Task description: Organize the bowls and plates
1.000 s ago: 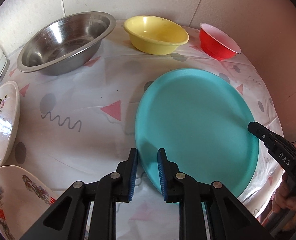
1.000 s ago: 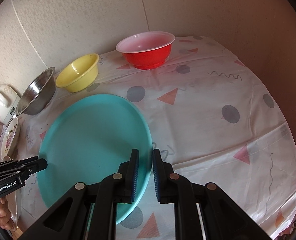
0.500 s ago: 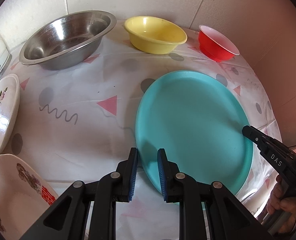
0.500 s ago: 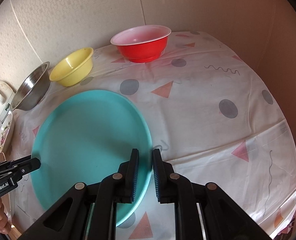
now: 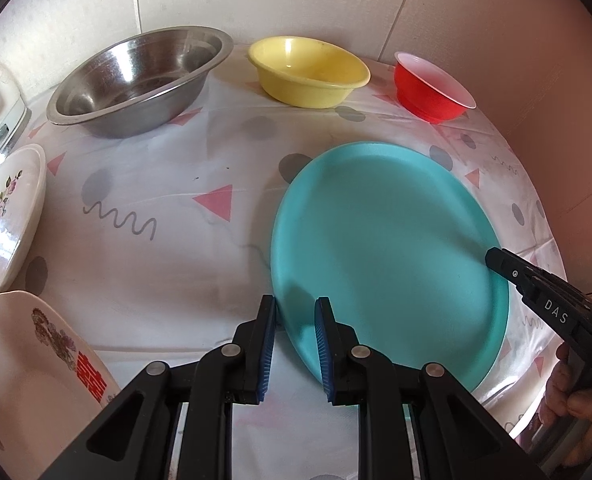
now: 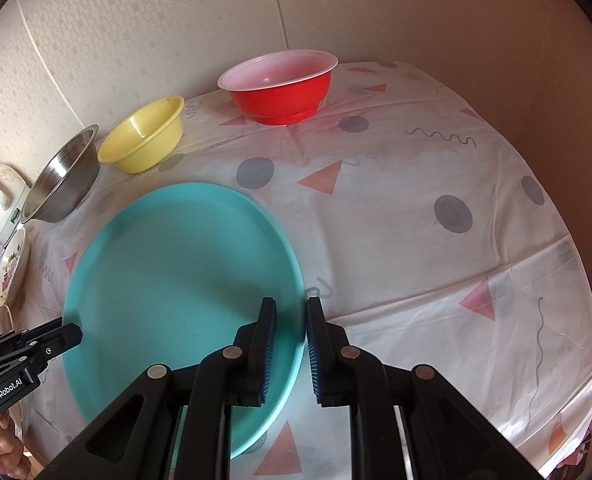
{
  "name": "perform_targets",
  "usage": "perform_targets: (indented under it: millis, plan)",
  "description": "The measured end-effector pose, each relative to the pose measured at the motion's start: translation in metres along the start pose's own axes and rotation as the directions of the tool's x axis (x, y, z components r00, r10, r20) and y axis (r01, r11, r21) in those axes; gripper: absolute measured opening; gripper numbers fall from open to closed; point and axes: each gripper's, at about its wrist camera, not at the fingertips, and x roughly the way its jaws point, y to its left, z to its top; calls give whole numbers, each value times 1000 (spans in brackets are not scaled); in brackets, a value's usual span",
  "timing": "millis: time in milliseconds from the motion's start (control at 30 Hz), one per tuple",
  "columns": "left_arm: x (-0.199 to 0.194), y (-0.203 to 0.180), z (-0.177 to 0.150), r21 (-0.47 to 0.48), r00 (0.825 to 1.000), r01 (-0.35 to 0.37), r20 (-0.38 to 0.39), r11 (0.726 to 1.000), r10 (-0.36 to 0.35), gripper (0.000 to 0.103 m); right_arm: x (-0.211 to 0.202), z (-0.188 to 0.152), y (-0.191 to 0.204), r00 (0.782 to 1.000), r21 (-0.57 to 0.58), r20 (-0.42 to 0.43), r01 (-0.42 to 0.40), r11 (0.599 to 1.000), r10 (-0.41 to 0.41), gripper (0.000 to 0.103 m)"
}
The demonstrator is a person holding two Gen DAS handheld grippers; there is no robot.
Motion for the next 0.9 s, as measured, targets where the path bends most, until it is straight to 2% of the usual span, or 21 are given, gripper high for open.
perform_targets:
  millis: [400,600,767,900]
  plan:
    - [-7,8,-10,-42,1000,13,13,999,-12,21,-3,-2,1,1000,31,3,16,999,-16,27]
    - [-23,11,-11,-35,999,17,47,999,-15,20,-18,3,0,998,46,58,31,998,-33,29]
    - [-42,21,-9,-40,996,26,84,999,-23,20,-28,10,15,997,9,77,-30,1000,29,31]
    - [-64,42,-5,-64,991,23,131,998,-15,21,-31,18,43,988,-59,58,-140,988,143,33]
